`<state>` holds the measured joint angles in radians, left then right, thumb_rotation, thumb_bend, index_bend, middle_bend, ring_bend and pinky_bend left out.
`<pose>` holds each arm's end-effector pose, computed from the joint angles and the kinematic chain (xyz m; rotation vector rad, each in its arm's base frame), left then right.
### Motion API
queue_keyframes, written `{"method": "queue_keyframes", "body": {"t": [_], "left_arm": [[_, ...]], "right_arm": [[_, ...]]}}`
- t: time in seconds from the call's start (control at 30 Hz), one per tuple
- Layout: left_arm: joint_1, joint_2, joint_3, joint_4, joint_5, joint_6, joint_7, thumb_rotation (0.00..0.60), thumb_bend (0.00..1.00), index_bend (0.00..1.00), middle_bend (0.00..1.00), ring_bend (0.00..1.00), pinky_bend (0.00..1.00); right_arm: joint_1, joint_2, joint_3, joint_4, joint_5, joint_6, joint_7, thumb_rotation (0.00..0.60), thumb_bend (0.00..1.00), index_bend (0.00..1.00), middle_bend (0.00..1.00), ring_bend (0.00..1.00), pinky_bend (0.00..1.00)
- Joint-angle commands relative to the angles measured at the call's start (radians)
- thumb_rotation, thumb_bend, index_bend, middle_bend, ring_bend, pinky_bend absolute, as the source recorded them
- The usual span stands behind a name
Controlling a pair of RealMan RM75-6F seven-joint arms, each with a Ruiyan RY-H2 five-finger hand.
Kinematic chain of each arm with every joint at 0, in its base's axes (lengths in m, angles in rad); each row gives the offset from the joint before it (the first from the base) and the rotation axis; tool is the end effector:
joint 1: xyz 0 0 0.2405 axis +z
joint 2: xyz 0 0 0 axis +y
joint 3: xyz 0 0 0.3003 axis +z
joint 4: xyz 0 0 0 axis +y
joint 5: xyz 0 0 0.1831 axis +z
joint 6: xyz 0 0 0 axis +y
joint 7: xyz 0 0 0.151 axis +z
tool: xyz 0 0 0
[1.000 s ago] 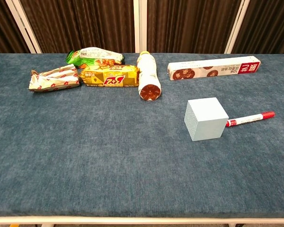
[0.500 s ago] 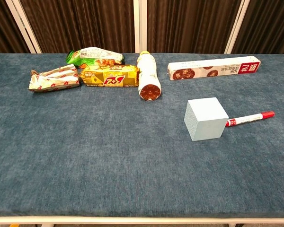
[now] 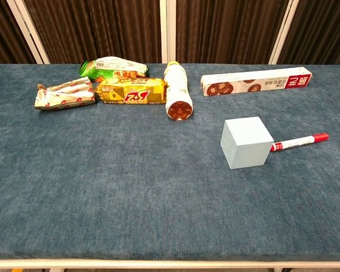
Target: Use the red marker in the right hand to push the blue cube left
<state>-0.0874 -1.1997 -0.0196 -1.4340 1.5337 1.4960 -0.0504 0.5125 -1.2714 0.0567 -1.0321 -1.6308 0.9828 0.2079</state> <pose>-0.3633 0.1866 0.1851 -1.4305 -0.8658 -0.8765 -0.3488 -0.3551 0.1521 1.8595 -0.7246 0.6327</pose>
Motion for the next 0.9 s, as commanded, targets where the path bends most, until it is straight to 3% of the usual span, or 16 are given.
{"method": "queue_keyframes", "body": {"t": [0.03,0.57,0.9], "left_arm": [[-0.001,-0.001,0.000,0.002,-0.001,-0.003,-0.003,0.600,0.04,0.08,0.07,0.03,0.08],[0.002,-0.010,0.004,0.033,-0.009,-0.010,-0.031,0.600,0.04,0.08,0.07,0.03,0.08],[0.001,-0.020,0.005,0.054,-0.012,-0.019,-0.044,0.600,0.04,0.08,0.07,0.03,0.08]], "right_arm": [[0.043,-0.055,-0.015,0.043,-0.005,-0.060,-0.015,0.600,0.00,0.51,0.50,0.77,0.88],[0.076,-0.173,-0.045,0.076,0.020,-0.061,-0.076,0.600,0.01,0.55,0.52,0.78,0.88],[0.092,-0.240,-0.049,0.125,0.036,-0.059,-0.079,0.600,0.08,0.55,0.52,0.77,0.88]]}}
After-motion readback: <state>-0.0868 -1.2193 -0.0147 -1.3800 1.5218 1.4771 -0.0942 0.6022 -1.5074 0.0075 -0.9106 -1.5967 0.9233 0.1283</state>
